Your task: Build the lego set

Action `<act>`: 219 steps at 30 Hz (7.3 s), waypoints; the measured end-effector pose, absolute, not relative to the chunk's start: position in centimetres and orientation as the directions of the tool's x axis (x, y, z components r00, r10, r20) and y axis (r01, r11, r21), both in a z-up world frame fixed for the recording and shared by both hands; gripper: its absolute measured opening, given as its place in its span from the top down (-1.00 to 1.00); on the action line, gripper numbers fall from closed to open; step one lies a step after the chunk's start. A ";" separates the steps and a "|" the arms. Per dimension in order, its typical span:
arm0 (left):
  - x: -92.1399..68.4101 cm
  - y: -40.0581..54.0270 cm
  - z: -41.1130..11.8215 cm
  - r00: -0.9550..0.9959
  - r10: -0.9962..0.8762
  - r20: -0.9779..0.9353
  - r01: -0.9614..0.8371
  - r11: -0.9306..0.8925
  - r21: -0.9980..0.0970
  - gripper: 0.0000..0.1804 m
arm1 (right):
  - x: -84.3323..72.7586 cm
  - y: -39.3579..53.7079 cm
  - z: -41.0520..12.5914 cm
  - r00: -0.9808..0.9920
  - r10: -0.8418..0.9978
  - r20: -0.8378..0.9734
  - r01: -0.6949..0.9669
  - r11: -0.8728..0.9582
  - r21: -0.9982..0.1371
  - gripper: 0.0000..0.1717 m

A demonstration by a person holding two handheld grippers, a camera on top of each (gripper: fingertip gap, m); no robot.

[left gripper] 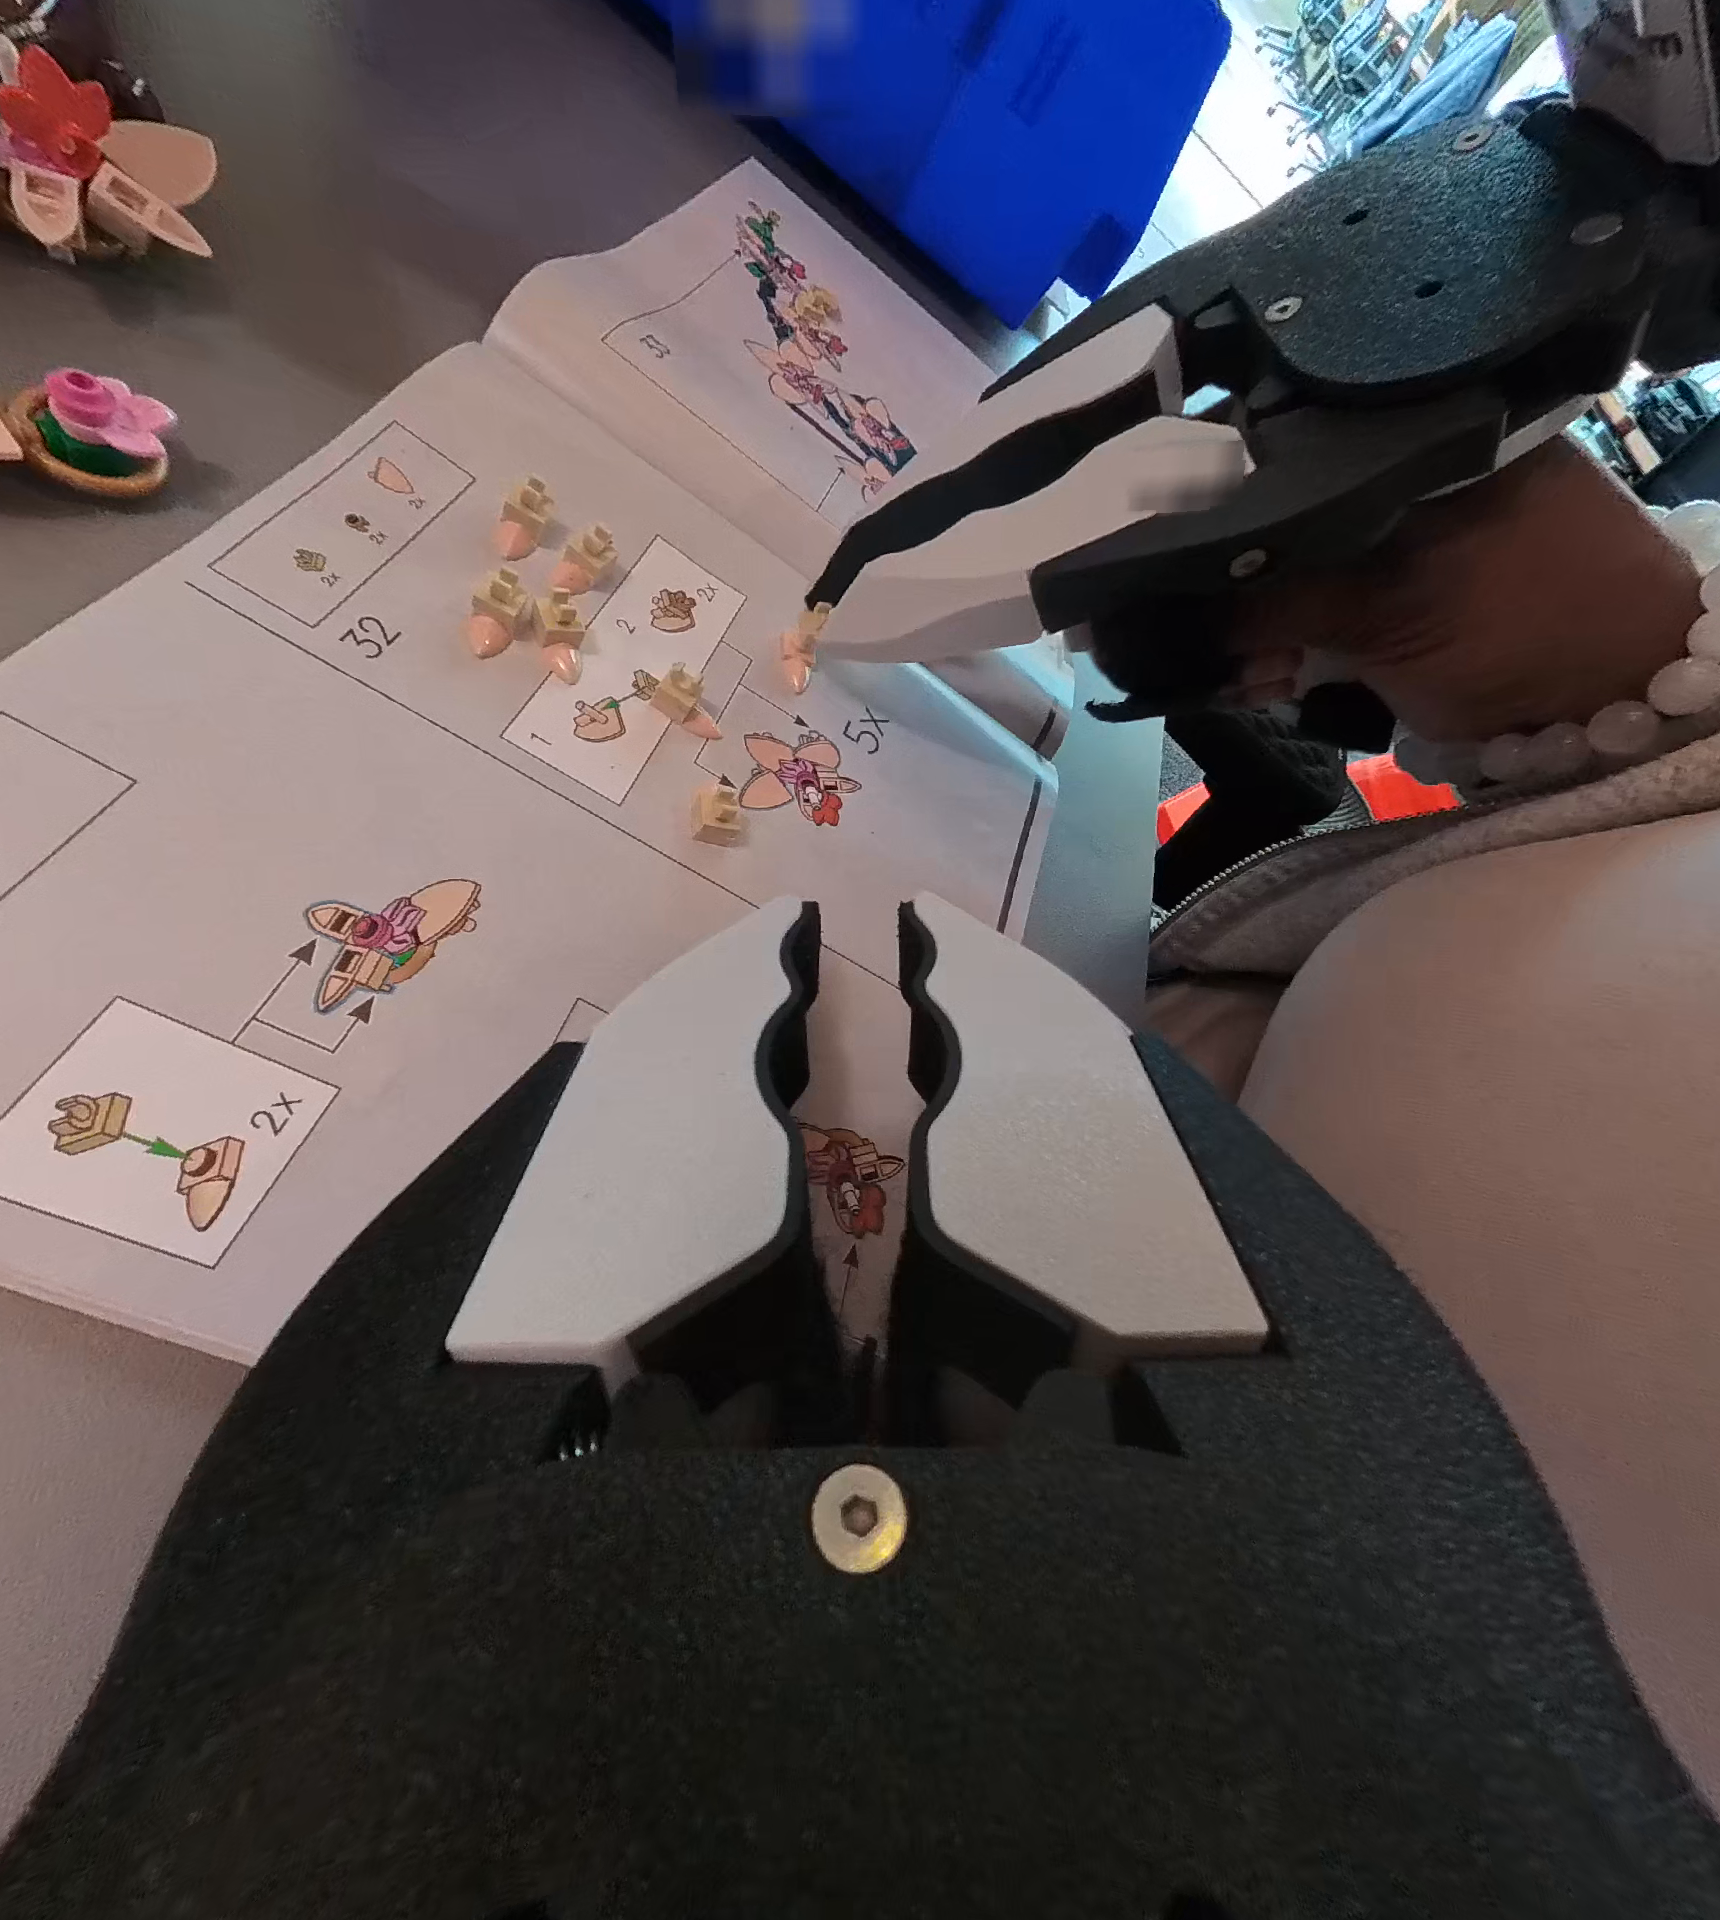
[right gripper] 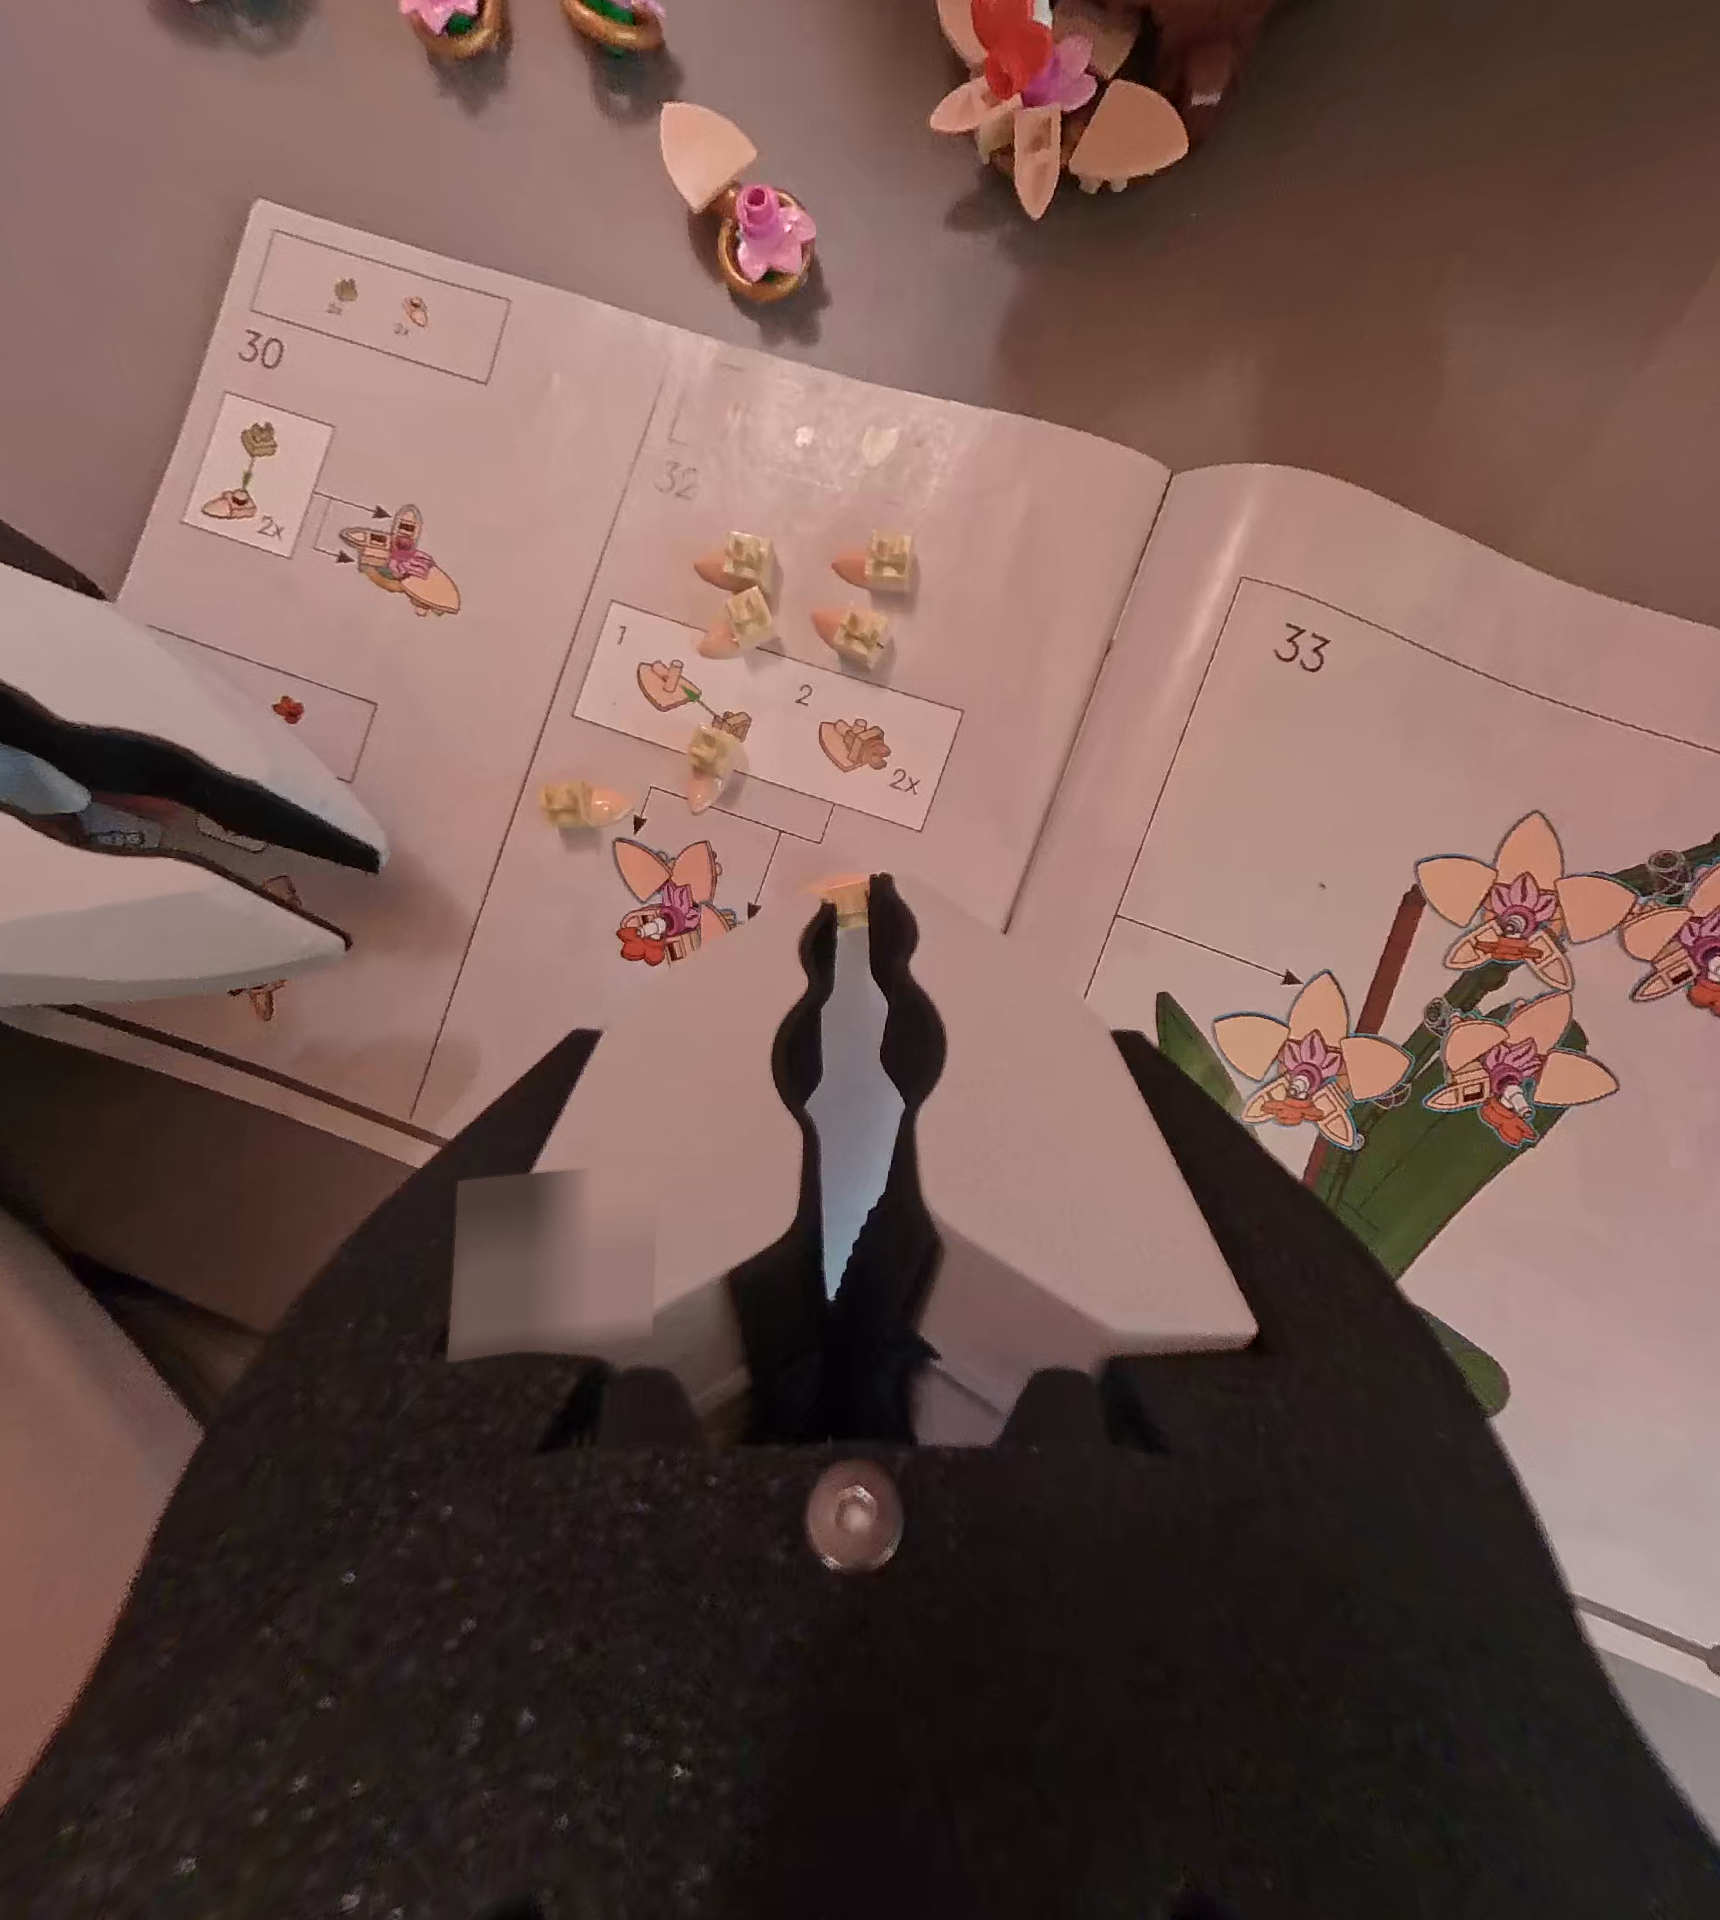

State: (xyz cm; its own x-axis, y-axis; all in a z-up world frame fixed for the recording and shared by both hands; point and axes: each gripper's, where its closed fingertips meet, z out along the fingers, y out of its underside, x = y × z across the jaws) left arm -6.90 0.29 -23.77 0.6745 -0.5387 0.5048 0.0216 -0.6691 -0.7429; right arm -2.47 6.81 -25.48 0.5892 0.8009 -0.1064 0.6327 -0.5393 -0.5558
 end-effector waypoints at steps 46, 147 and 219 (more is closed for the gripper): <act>-7.0 0.3 -23.1 0.636 -0.547 0.545 0.071 -0.662 -0.747 0.84 | -2.8 6.7 -26.3 0.613 0.759 -0.218 0.542 -0.606 -0.582 0.93; -6.8 0.1 -23.5 0.657 -0.545 0.521 0.041 -0.664 -0.747 0.81 | 4.9 18.5 -13.7 0.372 0.861 0.346 0.727 -0.038 -0.686 0.74; -6.5 0.1 -24.7 0.720 -0.540 0.436 -0.061 -0.675 -0.736 0.81 | 1.0 9.6 -18.9 0.029 0.664 -0.747 0.023 -0.747 -0.664 0.98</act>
